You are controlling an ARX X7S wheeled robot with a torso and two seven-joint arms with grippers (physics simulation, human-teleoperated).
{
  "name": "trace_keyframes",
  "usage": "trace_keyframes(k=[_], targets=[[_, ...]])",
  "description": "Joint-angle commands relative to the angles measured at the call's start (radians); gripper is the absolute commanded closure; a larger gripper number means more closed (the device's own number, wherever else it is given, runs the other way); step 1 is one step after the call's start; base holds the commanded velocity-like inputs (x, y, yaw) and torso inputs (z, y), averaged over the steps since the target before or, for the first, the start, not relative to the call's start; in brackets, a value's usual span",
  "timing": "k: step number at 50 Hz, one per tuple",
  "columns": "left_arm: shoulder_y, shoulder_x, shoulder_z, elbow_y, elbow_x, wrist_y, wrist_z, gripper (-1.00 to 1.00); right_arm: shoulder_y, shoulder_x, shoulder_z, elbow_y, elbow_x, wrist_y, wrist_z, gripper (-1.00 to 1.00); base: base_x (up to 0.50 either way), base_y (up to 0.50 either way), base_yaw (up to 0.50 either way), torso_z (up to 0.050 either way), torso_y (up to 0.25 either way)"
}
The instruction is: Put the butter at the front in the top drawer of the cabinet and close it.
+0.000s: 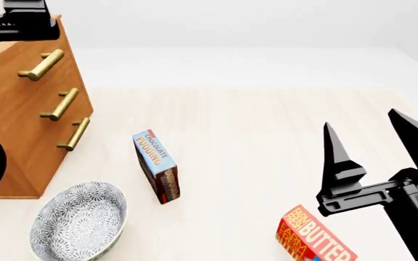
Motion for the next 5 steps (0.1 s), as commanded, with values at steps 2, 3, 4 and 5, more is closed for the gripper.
trace_keyframes(k=[2, 3, 4, 5], targets=[[0.136, -0.032, 0.039, 0.141, 0.201, 0.238, 0.069, -1.00, 0.019, -0.016, 0.006, -0.008, 0.010, 0.034, 0.000, -1.00, 0.00, 0.00, 0.00, 0.000, 0.000], [0.145, -0.033, 0.042, 0.141, 0.214, 0.252, 0.072, -1.00, 0.020, -0.017, 0.006, -0.007, 0.011, 0.035, -0.001, -1.00, 0.00, 0.00, 0.00, 0.000, 0.000], [0.157, -0.033, 0.045, 0.141, 0.233, 0.274, 0.076, -1.00, 0.021, -0.017, 0.007, -0.007, 0.011, 0.036, -0.002, -1.00, 0.00, 0.00, 0.00, 0.000, 0.000], [0.168, -0.031, 0.046, 0.139, 0.247, 0.295, 0.079, -1.00, 0.022, -0.017, 0.008, -0.007, 0.011, 0.037, -0.003, -1.00, 0.00, 0.00, 0.00, 0.000, 0.000]])
